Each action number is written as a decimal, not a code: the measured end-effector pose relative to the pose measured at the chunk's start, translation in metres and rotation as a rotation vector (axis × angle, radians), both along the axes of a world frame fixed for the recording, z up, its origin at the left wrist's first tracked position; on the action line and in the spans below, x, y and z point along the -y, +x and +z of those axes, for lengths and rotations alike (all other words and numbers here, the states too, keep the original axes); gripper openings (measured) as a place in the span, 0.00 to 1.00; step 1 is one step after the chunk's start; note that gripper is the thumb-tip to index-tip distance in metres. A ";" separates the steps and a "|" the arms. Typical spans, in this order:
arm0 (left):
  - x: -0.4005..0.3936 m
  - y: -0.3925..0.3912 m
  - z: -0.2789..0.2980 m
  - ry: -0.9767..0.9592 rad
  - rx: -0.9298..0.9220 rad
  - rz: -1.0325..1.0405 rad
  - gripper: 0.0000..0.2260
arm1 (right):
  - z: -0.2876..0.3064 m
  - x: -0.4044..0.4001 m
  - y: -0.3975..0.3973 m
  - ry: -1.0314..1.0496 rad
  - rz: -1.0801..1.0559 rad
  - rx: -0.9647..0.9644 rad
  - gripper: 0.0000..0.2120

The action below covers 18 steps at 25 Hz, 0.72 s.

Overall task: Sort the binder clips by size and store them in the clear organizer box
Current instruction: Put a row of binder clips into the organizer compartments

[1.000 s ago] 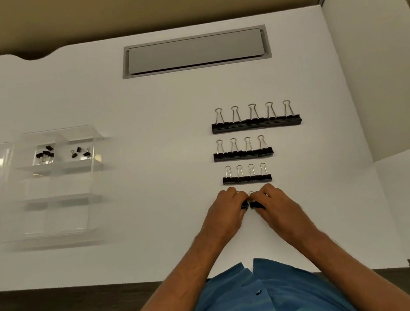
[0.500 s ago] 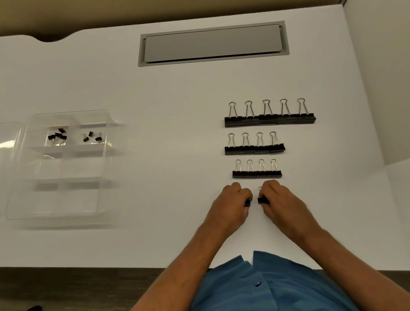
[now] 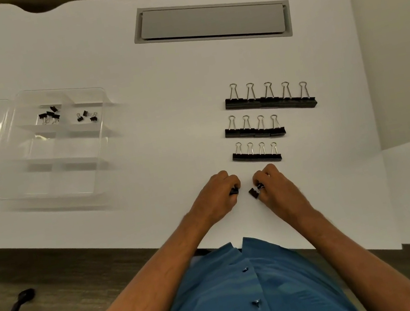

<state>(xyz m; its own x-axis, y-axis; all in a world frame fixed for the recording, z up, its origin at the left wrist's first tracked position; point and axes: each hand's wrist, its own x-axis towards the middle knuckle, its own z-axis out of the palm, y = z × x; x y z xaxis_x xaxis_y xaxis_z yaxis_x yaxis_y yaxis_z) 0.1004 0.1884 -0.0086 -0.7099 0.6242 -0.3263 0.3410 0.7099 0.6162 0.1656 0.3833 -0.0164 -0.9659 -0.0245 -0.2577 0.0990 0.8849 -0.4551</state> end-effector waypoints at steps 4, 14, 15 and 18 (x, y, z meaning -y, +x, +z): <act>0.016 -0.001 0.004 0.012 0.010 0.081 0.08 | 0.011 0.007 -0.008 -0.180 -0.151 0.081 0.09; 0.073 -0.006 0.006 0.062 0.038 0.130 0.07 | 0.021 0.021 -0.004 -0.457 -0.621 0.116 0.04; 0.077 -0.009 0.006 0.068 0.038 0.121 0.07 | 0.022 0.025 0.002 -0.428 -0.623 0.108 0.05; 0.087 -0.019 0.007 0.082 0.039 0.100 0.07 | 0.021 0.040 0.024 -0.326 -0.594 0.069 0.13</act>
